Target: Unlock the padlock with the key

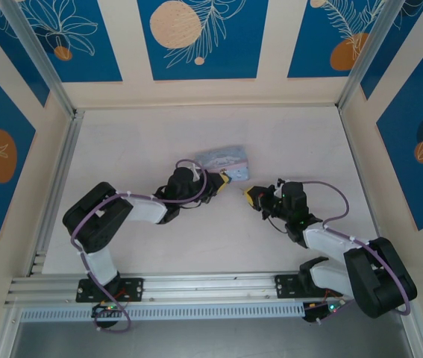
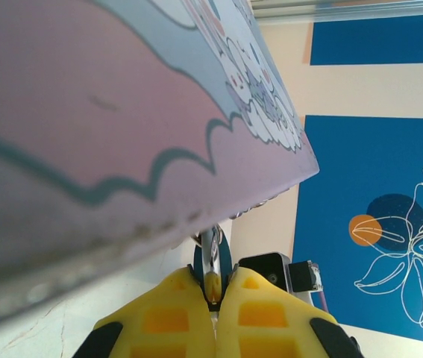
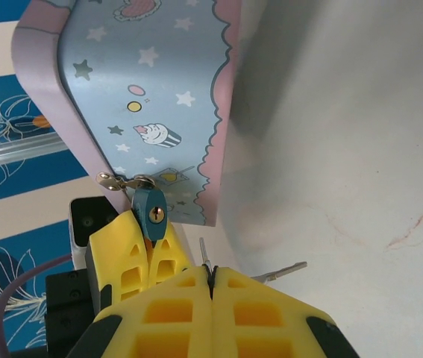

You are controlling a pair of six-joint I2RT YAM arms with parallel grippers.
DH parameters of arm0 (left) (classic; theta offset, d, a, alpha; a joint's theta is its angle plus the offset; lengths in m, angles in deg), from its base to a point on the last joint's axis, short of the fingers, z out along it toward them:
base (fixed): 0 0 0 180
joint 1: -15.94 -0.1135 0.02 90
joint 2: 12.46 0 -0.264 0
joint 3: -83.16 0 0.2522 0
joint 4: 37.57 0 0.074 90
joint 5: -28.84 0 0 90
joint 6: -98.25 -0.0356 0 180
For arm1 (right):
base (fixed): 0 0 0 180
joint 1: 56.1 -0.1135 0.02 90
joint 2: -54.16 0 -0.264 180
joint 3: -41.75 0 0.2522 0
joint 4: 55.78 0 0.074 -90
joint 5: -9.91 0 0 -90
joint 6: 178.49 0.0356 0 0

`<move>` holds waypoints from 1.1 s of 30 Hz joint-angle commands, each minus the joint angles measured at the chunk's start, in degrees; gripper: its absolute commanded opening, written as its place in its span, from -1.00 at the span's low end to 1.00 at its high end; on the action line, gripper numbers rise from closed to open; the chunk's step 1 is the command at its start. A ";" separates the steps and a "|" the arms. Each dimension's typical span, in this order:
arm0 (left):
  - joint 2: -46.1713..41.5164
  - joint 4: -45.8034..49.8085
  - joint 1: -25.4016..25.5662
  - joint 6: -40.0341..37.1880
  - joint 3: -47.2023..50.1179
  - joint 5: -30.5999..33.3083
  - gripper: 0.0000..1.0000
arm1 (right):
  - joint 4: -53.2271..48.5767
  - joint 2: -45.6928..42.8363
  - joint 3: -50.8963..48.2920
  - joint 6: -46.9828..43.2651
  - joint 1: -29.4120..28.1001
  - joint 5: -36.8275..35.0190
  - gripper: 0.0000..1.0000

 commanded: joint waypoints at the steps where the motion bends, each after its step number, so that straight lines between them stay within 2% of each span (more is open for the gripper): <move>1: -1.46 -4.29 -0.50 1.07 0.59 -0.86 -1.00 | -0.09 -0.30 1.18 3.04 -0.91 -3.32 -1.00; 13: -1.48 -4.84 -0.48 1.76 0.91 -0.94 -1.00 | 1.38 4.18 5.28 3.55 -3.88 -5.46 -1.00; 33: -2.17 -4.76 -0.47 1.53 1.63 -0.77 -1.00 | 3.14 9.80 9.27 3.21 -4.53 -5.17 -1.00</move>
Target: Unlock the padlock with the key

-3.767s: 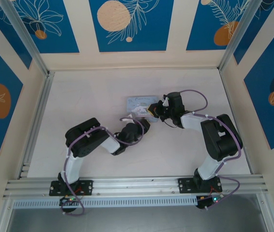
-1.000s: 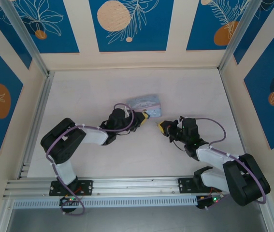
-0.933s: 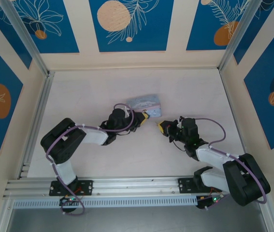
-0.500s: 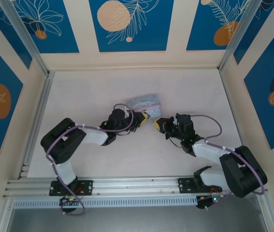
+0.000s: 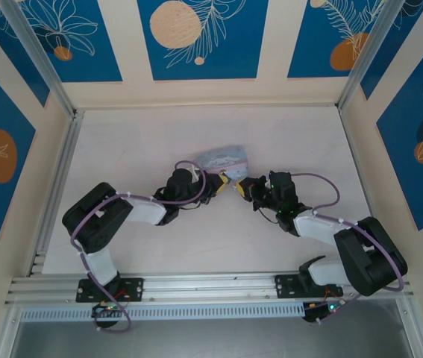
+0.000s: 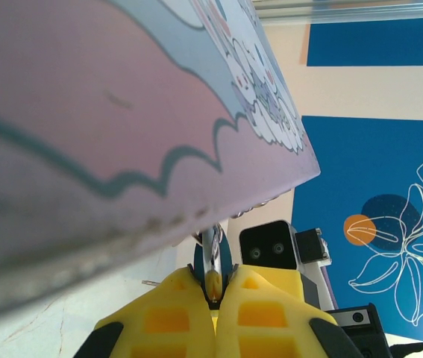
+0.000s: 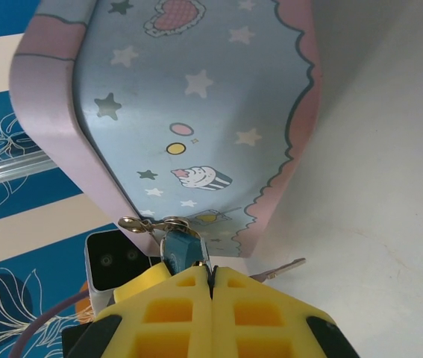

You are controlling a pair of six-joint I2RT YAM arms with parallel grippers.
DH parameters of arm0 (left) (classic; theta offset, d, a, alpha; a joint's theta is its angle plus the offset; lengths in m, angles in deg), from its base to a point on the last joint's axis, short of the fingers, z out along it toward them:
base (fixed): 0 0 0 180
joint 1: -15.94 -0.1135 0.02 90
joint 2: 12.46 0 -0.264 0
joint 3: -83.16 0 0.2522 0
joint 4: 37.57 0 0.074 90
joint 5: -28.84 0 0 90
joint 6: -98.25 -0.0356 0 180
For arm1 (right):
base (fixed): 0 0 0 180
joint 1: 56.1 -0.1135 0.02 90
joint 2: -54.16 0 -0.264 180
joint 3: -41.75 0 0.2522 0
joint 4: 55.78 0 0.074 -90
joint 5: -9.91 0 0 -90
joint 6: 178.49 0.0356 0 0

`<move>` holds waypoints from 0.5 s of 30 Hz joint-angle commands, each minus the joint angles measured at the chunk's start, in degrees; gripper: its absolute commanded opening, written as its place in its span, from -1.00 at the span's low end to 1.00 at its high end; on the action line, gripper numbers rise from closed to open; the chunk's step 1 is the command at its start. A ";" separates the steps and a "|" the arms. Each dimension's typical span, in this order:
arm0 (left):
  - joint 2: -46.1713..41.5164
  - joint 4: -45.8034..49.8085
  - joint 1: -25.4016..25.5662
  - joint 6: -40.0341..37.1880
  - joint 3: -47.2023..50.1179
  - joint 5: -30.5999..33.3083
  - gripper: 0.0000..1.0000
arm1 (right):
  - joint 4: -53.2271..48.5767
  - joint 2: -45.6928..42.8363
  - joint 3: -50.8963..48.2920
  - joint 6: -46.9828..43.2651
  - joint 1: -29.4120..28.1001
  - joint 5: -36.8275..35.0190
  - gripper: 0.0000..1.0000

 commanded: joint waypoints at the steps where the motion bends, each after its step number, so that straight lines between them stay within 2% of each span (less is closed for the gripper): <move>1: -1.95 -3.22 -0.53 0.49 0.47 -0.77 -1.00 | 1.65 0.68 1.50 0.29 -0.45 -0.62 -1.00; 15: -1.63 -2.95 -0.46 0.38 0.37 -0.86 -1.00 | 2.52 1.53 2.31 0.34 -0.98 -0.15 -1.00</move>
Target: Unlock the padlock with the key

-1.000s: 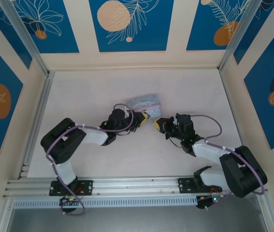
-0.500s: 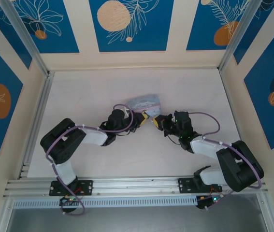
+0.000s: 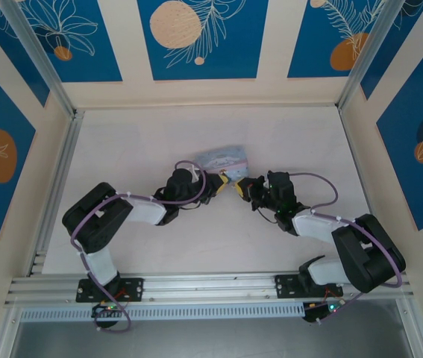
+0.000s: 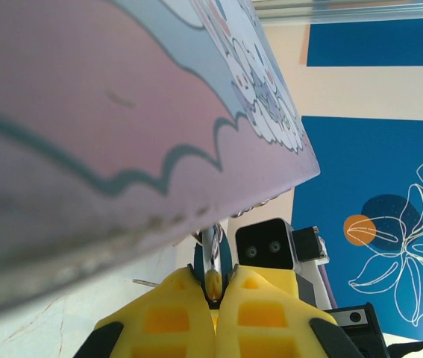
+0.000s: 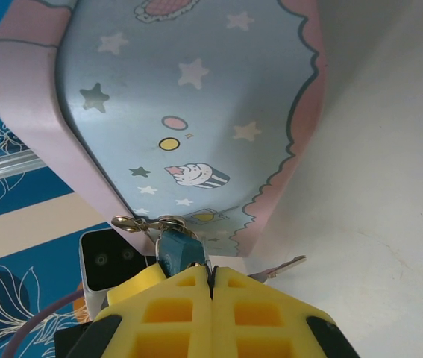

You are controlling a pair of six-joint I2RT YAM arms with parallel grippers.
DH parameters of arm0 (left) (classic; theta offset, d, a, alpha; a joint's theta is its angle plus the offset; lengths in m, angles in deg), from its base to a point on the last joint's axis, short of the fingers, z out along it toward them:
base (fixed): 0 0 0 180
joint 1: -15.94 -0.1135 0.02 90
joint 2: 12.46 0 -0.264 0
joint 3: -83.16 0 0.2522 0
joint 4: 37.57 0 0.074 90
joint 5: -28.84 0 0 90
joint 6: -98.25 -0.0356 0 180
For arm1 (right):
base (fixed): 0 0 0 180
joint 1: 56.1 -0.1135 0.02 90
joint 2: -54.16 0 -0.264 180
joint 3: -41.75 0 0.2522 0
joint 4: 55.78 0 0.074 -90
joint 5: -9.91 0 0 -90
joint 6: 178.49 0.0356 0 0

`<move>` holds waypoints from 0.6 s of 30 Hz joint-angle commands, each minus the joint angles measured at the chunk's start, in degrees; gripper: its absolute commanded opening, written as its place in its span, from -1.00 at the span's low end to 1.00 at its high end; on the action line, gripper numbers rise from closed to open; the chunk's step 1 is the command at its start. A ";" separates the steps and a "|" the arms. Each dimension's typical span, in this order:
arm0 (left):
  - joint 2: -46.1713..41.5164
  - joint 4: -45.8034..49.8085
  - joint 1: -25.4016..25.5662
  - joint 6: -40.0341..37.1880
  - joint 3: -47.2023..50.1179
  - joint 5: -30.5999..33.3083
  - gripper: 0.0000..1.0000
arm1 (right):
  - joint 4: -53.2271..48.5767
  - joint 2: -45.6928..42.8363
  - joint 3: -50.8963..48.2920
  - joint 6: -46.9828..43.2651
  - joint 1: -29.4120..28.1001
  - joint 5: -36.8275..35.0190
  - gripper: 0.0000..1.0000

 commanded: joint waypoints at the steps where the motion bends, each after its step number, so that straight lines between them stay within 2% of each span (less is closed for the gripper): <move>1: -1.58 -2.89 -0.42 0.40 0.38 -0.85 -1.00 | 1.56 0.26 1.93 0.25 -0.43 -0.23 -1.00; 18: -1.63 -2.85 -0.44 0.30 0.58 -0.61 -1.00 | -6.48 -4.65 0.27 -1.83 0.09 -1.10 -1.00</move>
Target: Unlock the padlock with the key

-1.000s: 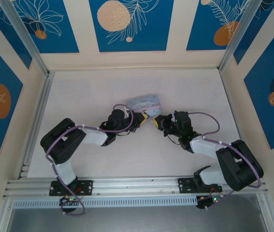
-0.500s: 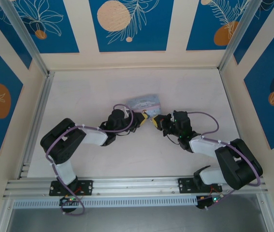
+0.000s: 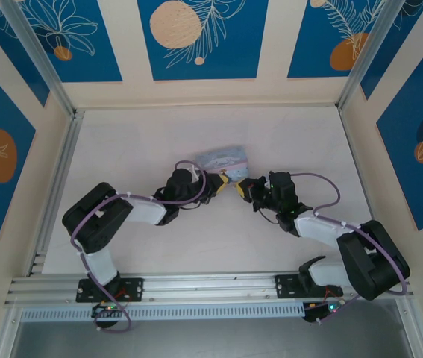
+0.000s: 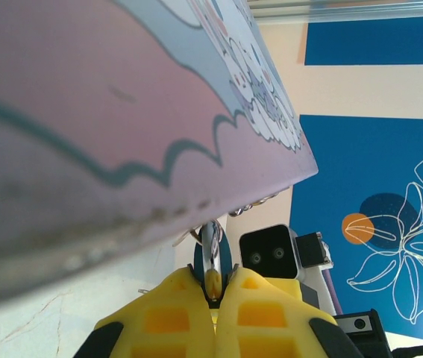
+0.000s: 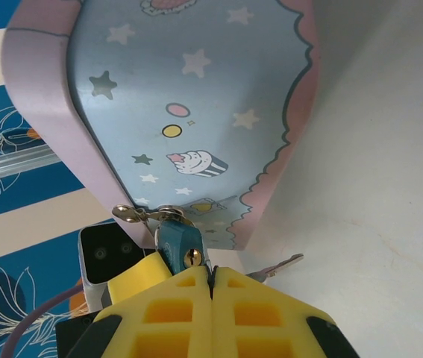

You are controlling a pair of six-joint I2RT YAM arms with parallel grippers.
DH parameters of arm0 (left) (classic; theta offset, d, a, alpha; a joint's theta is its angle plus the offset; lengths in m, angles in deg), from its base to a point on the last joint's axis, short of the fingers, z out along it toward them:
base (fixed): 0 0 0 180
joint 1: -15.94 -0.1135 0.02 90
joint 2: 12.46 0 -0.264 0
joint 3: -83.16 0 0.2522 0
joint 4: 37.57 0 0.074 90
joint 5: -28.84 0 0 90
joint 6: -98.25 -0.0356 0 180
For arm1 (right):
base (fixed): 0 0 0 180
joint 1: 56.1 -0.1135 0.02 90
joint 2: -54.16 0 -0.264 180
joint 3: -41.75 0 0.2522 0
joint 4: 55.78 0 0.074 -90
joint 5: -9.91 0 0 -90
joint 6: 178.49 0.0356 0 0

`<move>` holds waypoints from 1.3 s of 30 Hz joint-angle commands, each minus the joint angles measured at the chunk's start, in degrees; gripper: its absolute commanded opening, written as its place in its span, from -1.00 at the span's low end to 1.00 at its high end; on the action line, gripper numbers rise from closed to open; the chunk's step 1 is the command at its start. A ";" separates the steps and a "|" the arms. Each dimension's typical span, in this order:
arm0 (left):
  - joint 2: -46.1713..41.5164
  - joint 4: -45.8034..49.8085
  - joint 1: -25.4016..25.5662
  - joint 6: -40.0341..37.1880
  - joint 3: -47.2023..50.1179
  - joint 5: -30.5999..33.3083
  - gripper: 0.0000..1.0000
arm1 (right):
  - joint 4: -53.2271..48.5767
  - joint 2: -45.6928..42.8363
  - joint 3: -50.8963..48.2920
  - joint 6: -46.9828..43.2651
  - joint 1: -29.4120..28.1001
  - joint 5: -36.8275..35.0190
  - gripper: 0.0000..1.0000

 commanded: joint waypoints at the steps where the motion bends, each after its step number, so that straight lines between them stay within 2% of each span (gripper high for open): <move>1: -1.69 -2.56 -0.42 0.33 0.65 -0.35 -1.00 | -1.96 -1.57 0.00 -1.20 0.07 -0.85 -1.00; 39: -2.64 -2.21 -0.30 0.16 0.91 -0.13 -1.00 | -0.78 0.99 2.79 -1.11 -0.80 0.47 -1.00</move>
